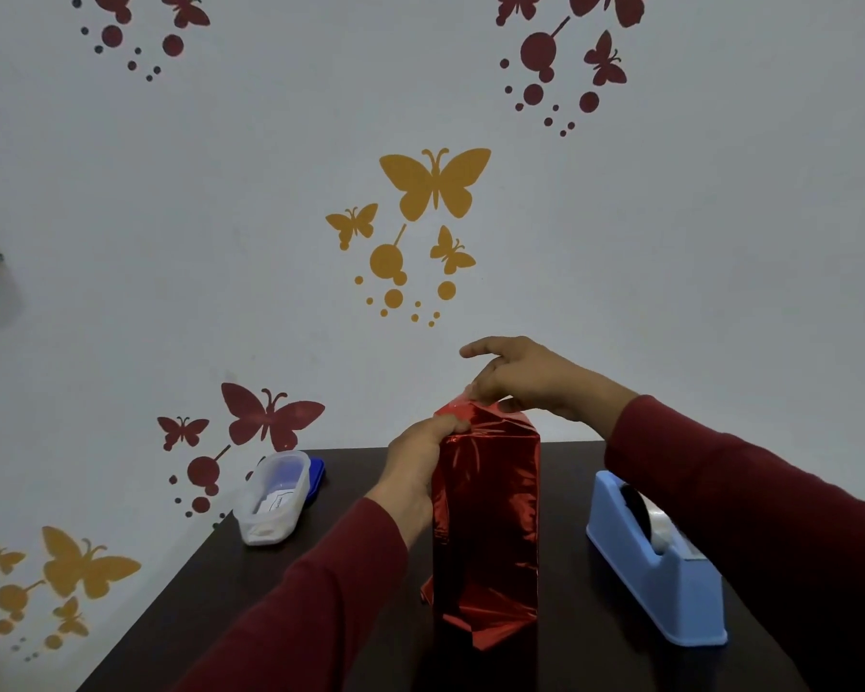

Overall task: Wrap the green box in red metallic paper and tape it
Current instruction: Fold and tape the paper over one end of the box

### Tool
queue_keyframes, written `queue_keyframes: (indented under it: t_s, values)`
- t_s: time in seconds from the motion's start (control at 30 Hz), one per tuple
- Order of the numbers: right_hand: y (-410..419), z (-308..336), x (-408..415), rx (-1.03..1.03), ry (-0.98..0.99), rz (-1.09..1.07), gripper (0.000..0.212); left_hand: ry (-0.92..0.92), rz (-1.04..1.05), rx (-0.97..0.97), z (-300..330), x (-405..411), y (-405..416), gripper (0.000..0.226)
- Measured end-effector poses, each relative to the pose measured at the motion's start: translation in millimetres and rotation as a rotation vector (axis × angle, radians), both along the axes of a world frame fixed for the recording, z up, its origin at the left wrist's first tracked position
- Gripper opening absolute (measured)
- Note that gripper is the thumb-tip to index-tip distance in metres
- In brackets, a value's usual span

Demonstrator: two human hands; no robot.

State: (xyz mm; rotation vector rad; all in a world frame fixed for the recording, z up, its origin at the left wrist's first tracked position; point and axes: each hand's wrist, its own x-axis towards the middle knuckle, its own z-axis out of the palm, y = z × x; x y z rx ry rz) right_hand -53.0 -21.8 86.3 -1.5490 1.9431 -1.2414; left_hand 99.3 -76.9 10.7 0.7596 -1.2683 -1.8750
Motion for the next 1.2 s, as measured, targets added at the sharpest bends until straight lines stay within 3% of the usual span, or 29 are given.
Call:
queue_keyframes:
  t_s: [0.33,0.7,0.87,1.07,1.2]
  values:
    - [-14,-5,-1,0.047,0.099,-0.103,0.053,0.025,-0.002,-0.01,-3,-2,-3,0.03]
    - [-26,-6,4,0.122,0.326,-0.181,0.061,-0.025,-0.035,-0.021,-2,1,-5,0.02]
    - [-29,2,8,0.205,0.279,-0.196,0.068,-0.058,0.01,-0.07,5,-2,-15,0.025]
    - [-31,8,14,0.273,0.227,-0.199,0.077,-0.234,0.202,-0.302,7,-16,-37,0.018]
    - [-35,13,17,0.328,0.088,-0.214,0.097,-0.267,0.244,-0.348,6,-19,-40,0.019]
